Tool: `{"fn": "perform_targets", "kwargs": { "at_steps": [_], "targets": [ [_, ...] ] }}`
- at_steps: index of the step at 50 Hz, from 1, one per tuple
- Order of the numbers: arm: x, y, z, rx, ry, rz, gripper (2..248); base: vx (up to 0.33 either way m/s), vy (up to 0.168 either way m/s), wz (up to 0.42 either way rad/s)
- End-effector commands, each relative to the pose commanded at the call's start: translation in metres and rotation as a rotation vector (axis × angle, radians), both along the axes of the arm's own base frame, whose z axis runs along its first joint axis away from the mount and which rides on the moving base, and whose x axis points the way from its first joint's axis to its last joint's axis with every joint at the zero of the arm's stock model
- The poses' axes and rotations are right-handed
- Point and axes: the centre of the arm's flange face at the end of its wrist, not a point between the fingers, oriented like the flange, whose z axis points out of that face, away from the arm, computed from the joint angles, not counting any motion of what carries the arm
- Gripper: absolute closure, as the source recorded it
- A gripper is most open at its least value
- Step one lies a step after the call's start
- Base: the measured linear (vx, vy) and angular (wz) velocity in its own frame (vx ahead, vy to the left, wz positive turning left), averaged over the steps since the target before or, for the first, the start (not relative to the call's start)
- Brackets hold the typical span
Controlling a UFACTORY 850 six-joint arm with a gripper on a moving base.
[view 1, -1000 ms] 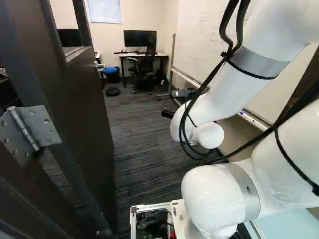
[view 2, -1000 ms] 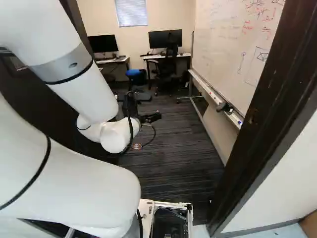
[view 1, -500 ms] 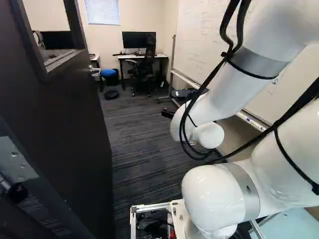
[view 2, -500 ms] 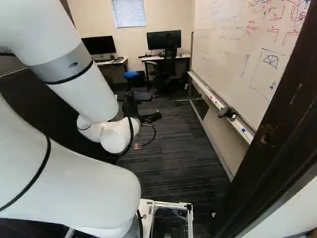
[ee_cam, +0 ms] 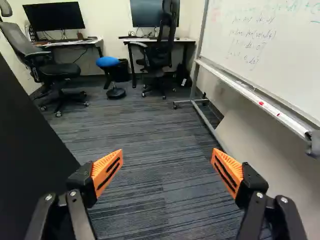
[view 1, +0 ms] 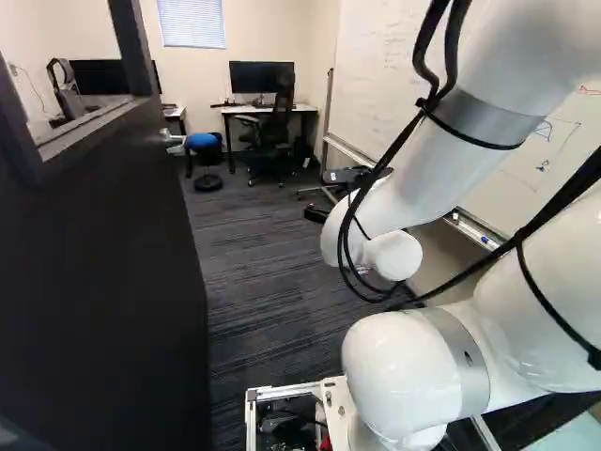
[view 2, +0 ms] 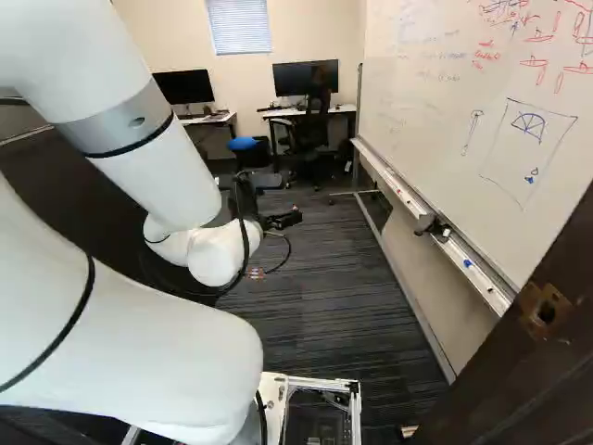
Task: Open the door and move inside
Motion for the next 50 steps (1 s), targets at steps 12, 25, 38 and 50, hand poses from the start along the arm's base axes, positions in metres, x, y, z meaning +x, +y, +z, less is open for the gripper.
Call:
{"fn": "perform_targets", "kwargs": {
  "at_steps": [12, 25, 38, 50],
  "targets": [
    [0.0000, 0.0000, 0.0000, 0.000, 0.000, 0.000, 3, 0.196, 0.005, -0.004],
    [0.0000, 0.0000, 0.0000, 0.000, 0.000, 0.000, 3, 0.191, 0.008, -0.004],
    [0.0000, 0.0000, 0.0000, 0.000, 0.000, 0.000, 3, 0.189, 0.009, -0.001],
    [0.0000, 0.0000, 0.0000, 0.000, 0.000, 0.000, 3, 0.193, 0.007, -0.003]
  ]
}}
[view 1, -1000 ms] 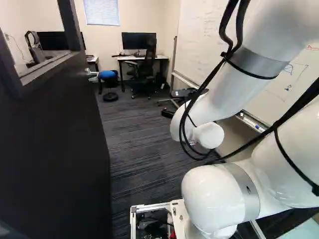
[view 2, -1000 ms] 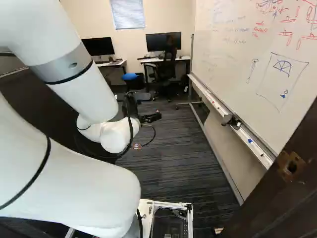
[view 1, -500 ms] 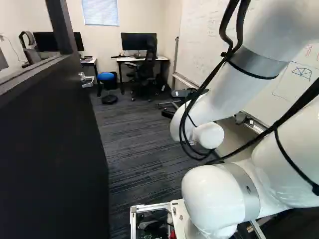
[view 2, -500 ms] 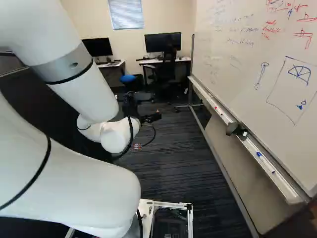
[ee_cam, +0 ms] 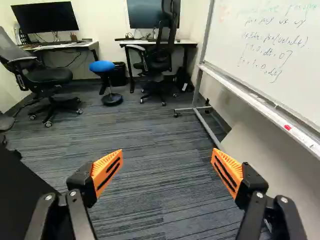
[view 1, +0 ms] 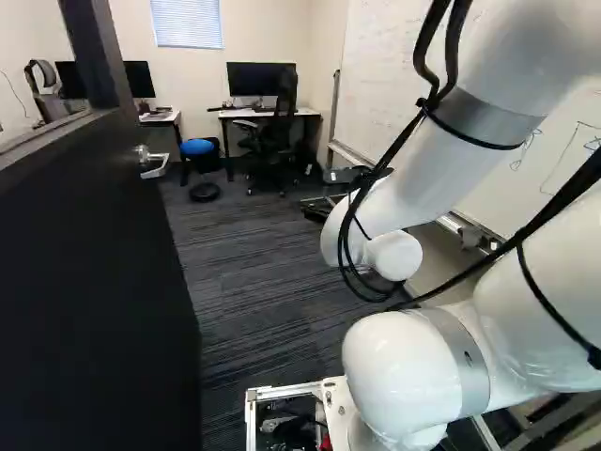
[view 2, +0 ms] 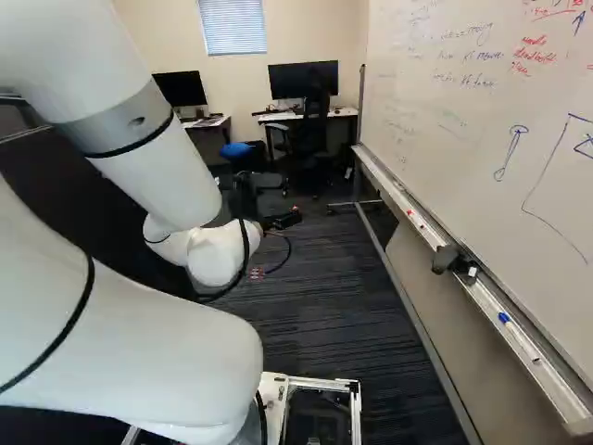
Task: Open the door and move inside
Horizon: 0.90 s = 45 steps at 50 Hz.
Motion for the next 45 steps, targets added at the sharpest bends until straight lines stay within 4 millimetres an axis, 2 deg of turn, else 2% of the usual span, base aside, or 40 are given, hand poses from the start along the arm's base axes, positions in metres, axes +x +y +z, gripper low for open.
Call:
{"fn": "perform_targets", "kwargs": {
  "at_steps": [45],
  "targets": [
    [0.0000, 0.0000, 0.0000, 0.000, 0.000, 0.000, 3, 0.190, 0.005, -0.001]
  ]
}}
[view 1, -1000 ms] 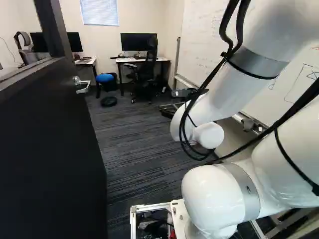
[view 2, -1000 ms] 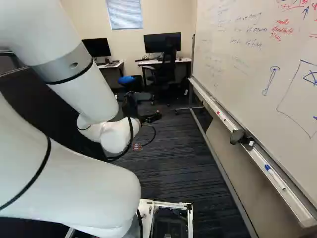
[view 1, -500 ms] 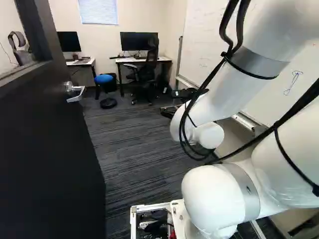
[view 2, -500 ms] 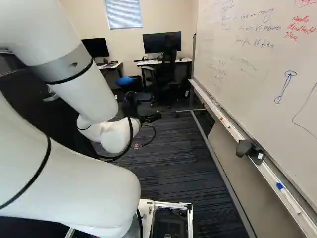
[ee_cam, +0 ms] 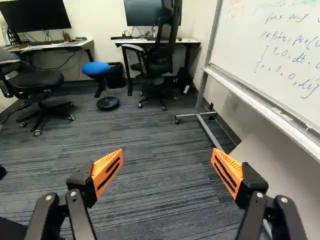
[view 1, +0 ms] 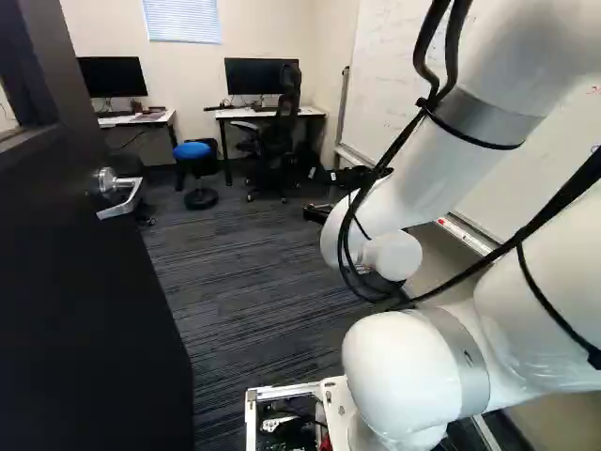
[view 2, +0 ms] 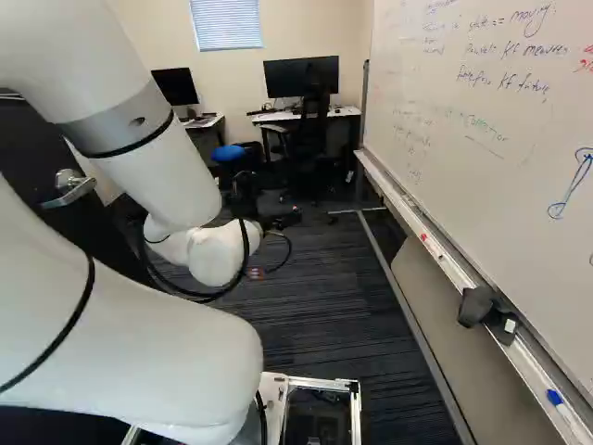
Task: Open the door and move inside
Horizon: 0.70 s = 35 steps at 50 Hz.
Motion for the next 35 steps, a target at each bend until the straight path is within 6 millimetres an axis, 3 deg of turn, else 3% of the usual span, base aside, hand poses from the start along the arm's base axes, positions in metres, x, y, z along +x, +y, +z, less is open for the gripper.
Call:
{"fn": "perform_targets", "kwargs": {
  "at_steps": [35],
  "targets": [
    [0.0000, 0.0000, 0.0000, 0.000, 0.000, 0.000, 3, 0.210, 0.008, -0.009]
  ]
}}
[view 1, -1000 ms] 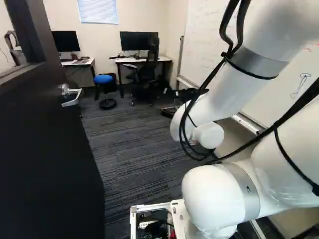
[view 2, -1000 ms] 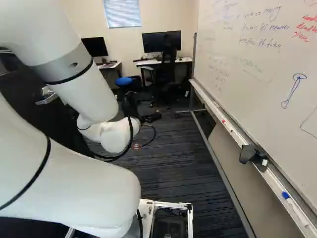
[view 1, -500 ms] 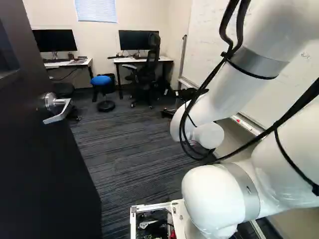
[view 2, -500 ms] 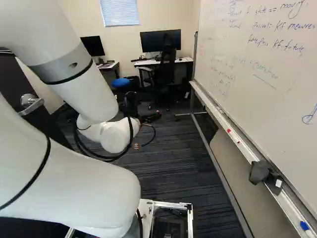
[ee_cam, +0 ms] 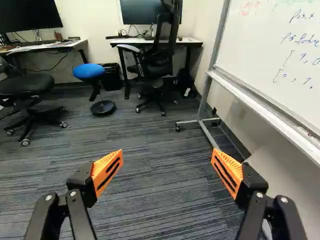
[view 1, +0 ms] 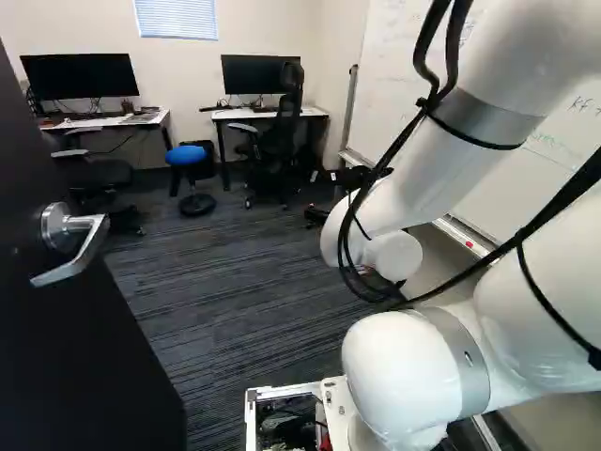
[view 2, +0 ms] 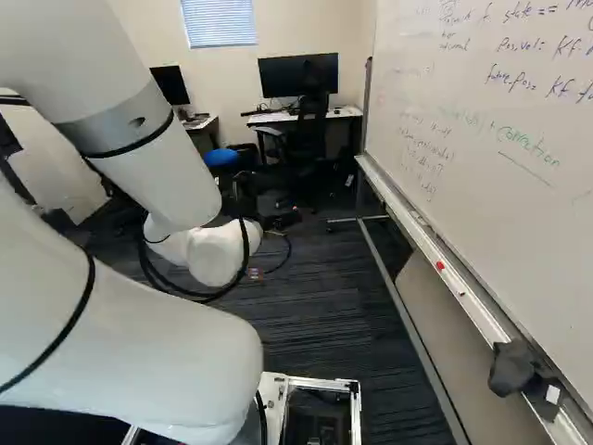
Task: Open the door and move inside
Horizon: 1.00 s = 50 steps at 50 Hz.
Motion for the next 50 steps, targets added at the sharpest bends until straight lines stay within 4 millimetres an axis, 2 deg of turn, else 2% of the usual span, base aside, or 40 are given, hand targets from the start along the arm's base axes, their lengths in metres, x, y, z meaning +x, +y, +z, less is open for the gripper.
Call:
{"fn": "perform_targets", "kwargs": {
  "at_steps": [50],
  "targets": [
    [0.0000, 0.0000, 0.0000, 0.000, 0.000, 0.000, 3, 0.207, 0.006, -0.004]
  ]
}}
